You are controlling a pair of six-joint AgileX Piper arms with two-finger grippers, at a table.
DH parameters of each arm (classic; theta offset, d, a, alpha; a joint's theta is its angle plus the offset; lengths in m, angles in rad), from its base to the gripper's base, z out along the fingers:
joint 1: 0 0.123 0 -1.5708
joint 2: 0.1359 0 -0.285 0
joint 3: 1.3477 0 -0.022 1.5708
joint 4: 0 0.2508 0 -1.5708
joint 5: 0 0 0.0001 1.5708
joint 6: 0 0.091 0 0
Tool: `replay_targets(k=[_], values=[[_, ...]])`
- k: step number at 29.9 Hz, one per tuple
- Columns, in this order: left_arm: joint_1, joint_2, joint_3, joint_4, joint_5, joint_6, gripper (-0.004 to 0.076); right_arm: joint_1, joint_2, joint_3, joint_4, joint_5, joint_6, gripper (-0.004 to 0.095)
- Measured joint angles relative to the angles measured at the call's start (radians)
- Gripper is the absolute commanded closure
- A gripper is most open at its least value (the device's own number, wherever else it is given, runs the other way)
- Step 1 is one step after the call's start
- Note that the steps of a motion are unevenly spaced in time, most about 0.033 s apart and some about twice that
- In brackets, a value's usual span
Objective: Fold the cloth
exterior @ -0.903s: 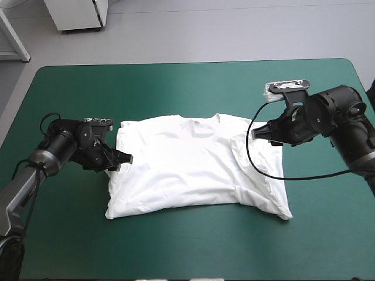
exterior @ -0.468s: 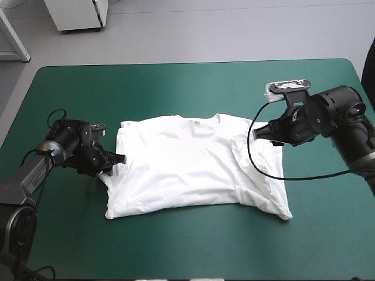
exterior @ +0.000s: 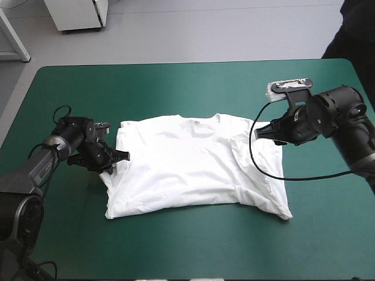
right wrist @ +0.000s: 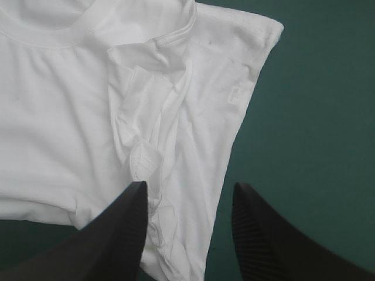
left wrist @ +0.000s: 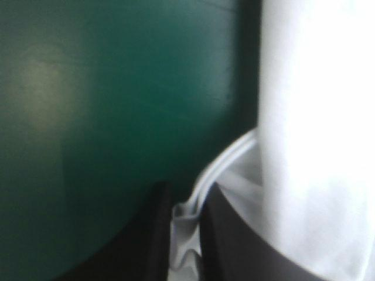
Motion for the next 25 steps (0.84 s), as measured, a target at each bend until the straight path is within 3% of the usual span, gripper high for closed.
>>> replay_targets(k=[15,25], values=[[-0.012,-0.07,-0.023,0.004,0.026,0.042,0.0746,0.0,-0.014,0.0,0.0,0.0,0.0,0.0467],[-0.204,-0.133,-0.024,-0.052,-0.044,0.045,0.0746,0.0,-0.014,0.0,-0.011,0.0,0.001,0.0468]])
